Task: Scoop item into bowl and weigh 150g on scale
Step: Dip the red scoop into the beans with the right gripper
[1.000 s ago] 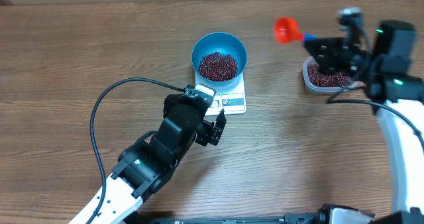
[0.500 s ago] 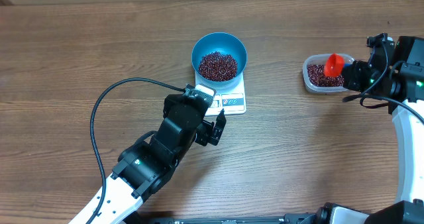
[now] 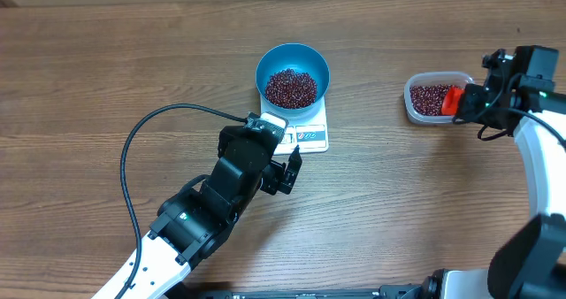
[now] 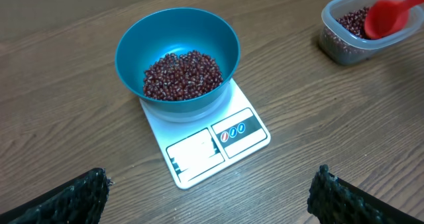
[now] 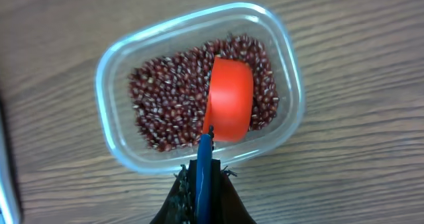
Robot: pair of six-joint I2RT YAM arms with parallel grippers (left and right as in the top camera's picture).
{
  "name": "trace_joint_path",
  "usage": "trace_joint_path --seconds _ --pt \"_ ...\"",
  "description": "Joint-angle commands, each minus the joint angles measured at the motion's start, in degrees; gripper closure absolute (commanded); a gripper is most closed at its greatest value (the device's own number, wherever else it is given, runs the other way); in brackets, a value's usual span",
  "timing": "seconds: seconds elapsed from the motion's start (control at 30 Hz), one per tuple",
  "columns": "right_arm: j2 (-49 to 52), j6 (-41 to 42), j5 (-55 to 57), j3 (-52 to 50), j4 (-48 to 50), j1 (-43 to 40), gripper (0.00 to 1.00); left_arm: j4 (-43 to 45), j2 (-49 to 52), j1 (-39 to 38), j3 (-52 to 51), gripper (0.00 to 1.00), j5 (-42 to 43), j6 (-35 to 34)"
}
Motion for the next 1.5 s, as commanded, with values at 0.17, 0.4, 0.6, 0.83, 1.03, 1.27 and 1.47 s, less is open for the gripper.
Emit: trace_joint_path --seconds 0.17,0.4,0.6,0.83,1.03,1.27,1.47 --pt "1.38 -3.02 0.9 0.42 1.18 0.0 0.96 0.02 -0.96 0.24 0.35 0.0 0.24 1.05" --pt "1.81 -3.04 -2.16 -0.04 1.73 0.11 0.96 0.02 -0.96 0.24 0.35 0.0 0.24 1.05" --pt "2.62 -3.85 -3.69 -2.27 1.73 1.95 0.96 0.02 -0.96 0.24 0.35 0.0 0.26 1.03" --pt "2.64 -4.28 -3.67 -2.97 1.44 5.09 0.96 0.04 -0.96 0.24 0.35 0.01 0.26 1.03" --pt "2.64 -4.13 -3.69 -2.97 1.51 5.86 0.96 0.02 -0.96 0.24 0.35 0.0 0.44 0.87" --pt "2.64 0.11 -9.05 -2.97 1.81 4.33 0.96 0.02 -0.96 0.24 0.35 0.0 0.44 0.87" --pt "2.64 0.11 -14.58 -2.97 1.9 2.93 0.96 0.02 -0.96 0.24 0.35 0.0 0.46 0.85"
